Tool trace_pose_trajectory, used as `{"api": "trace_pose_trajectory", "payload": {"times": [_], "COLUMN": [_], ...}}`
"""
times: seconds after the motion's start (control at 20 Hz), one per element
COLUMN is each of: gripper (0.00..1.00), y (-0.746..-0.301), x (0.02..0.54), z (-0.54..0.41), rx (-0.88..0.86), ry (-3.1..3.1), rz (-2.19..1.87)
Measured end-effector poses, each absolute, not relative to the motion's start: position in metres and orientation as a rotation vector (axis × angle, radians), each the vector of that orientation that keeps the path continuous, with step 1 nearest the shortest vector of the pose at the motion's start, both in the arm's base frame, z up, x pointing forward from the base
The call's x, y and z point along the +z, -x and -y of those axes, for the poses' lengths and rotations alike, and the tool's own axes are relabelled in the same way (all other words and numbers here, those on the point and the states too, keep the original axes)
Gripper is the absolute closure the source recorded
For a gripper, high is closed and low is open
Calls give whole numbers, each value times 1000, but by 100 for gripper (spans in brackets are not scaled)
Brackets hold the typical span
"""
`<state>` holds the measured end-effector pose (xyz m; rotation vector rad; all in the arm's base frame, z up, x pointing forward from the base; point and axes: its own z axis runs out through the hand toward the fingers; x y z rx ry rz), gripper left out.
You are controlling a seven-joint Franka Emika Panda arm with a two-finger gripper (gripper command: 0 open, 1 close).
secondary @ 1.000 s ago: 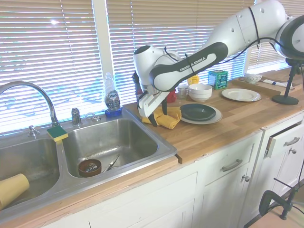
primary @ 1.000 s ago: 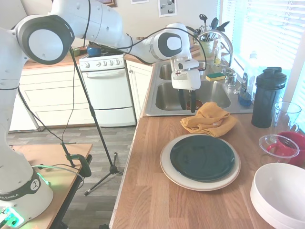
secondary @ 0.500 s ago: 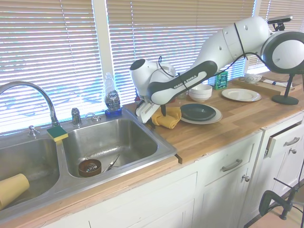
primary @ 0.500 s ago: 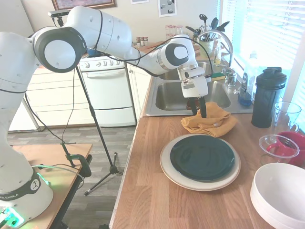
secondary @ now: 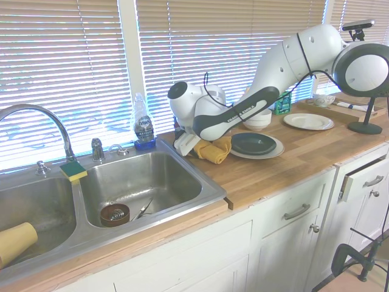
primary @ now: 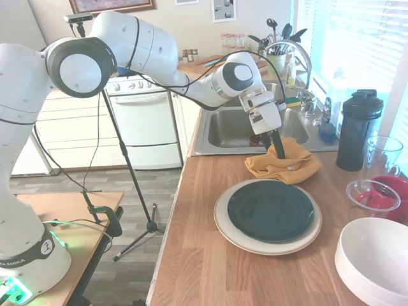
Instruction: Wipe the blue plate in counterclockwise motion
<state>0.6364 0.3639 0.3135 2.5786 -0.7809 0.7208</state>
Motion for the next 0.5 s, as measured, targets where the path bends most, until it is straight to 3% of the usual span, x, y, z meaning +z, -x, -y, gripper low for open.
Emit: {"api": "trace_pose_trajectory", "payload": {"times": [0.5], "gripper": [100], "y": [-637], "x": [313], "z": [-363], "rx": [729], "ry": [-2580], "rz": [787]}}
